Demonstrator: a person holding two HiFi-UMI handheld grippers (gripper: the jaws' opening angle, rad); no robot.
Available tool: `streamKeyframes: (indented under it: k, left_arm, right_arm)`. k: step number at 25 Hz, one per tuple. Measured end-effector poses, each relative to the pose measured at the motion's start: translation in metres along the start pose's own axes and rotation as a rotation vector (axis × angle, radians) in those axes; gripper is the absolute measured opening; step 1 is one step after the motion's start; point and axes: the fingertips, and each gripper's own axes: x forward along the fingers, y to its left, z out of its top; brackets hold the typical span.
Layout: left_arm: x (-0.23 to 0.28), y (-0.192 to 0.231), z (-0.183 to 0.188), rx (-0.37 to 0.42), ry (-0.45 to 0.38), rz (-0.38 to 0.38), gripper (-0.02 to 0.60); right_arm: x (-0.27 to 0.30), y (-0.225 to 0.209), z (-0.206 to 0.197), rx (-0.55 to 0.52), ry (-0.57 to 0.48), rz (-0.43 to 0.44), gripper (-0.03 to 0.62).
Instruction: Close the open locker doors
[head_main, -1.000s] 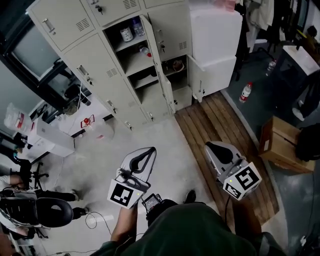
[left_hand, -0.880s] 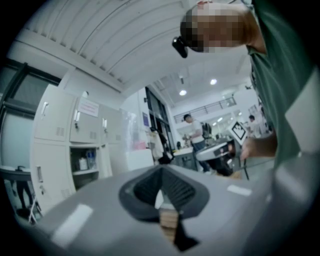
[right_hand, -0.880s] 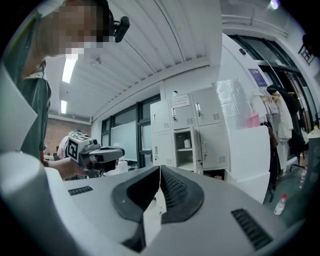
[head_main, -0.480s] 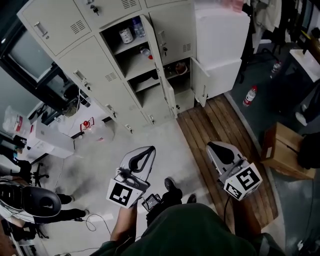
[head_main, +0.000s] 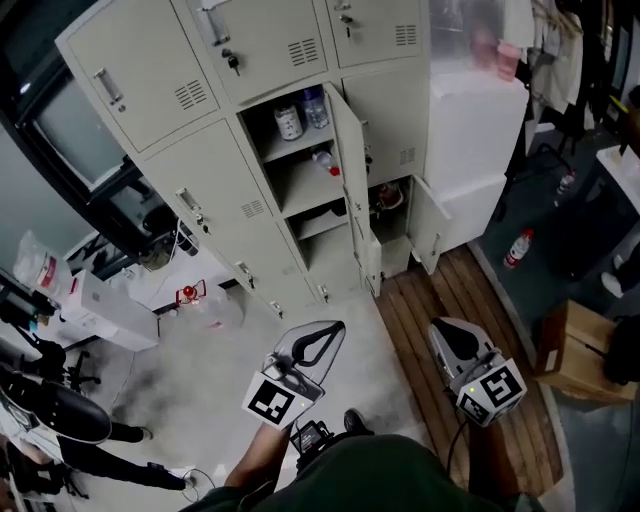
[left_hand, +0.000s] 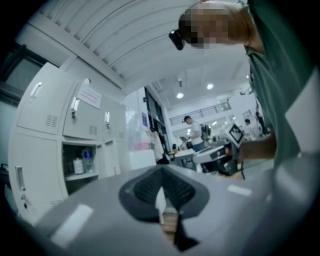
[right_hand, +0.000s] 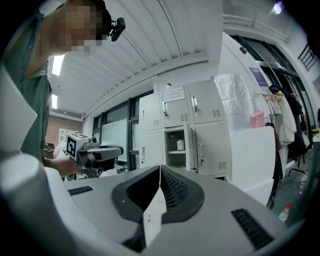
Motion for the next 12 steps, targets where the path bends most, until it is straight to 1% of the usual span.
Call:
streamKeyframes:
  k: [3,5,9,12]
  left_arm:
    - [0.003,0.020,-0.009,0.017,0.011,-0.047,0.002]
    - [0.008,0.036,-0.010,0.026,0.016,-0.062,0.002]
    - [0.019,0.063,-0.005,-0.012,-0.013,-0.047,0.002]
    - [0.028,0.076,-0.013,-0.043,-0.003,-0.037,0.002]
  right_arm:
    - [0.025,0.000,0.006,0.019,-0.014,-0.013,0.008]
    - [0.040,-0.003,0.013,0.020,-0.015,-0.020,0.006]
    - [0.065,-0.011,0.025,0.001,-0.009,-0.013,0.006]
    - [0.080,-0.021,0.026,-0.001,-0.002,-0.006,0.008]
